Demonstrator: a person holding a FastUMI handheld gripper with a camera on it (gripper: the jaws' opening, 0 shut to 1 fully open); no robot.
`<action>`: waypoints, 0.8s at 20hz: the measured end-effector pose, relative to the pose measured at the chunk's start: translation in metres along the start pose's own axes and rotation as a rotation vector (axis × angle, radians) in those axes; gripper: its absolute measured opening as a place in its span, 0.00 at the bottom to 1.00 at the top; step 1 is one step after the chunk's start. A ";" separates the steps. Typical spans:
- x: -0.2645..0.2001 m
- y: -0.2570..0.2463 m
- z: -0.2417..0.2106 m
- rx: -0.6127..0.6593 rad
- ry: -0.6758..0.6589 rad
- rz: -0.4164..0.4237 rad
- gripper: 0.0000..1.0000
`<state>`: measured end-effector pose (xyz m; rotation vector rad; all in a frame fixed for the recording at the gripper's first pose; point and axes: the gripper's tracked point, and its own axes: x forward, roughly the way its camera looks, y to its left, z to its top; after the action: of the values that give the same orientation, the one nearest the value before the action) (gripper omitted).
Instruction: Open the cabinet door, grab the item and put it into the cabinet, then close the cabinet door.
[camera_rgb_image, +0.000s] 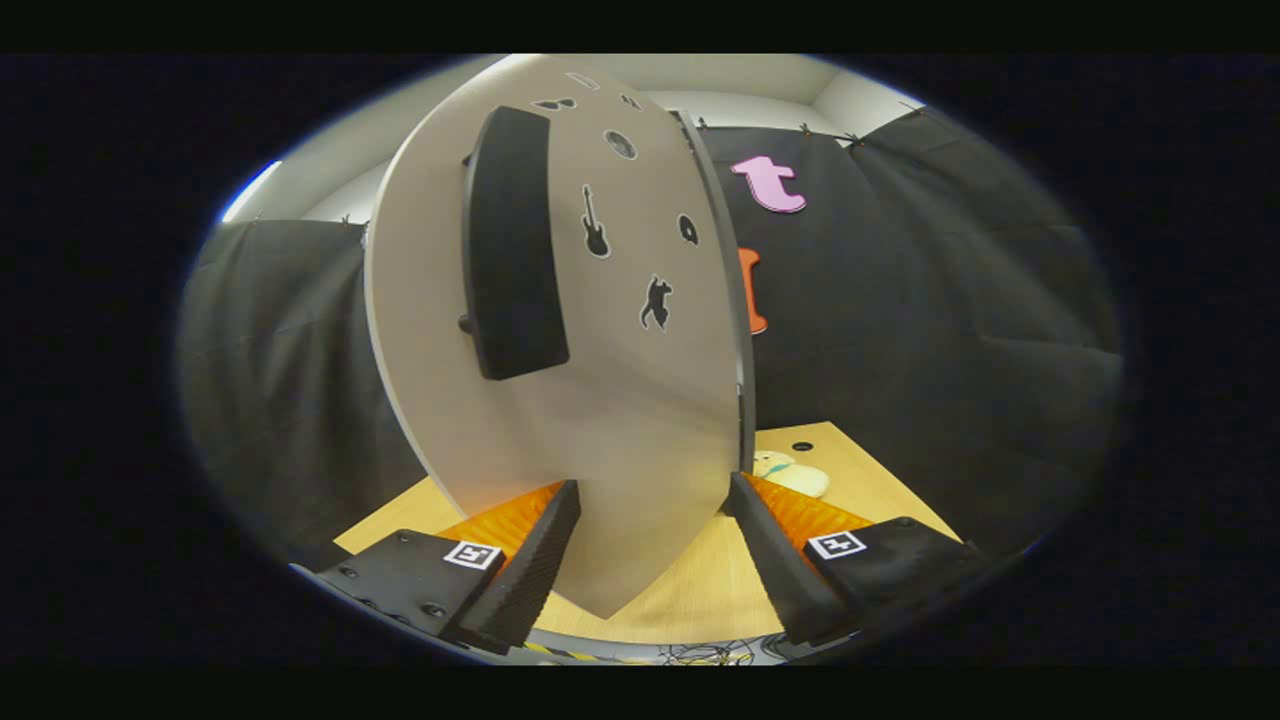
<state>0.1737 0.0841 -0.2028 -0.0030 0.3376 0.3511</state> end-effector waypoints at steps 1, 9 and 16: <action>0.007 0.002 0.002 -0.001 0.000 0.003 0.96; 0.081 0.031 0.001 0.002 -0.005 0.049 0.96; 0.160 0.037 0.015 -0.009 0.001 0.038 0.97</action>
<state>0.3076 0.1736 -0.2381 -0.0052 0.3374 0.3901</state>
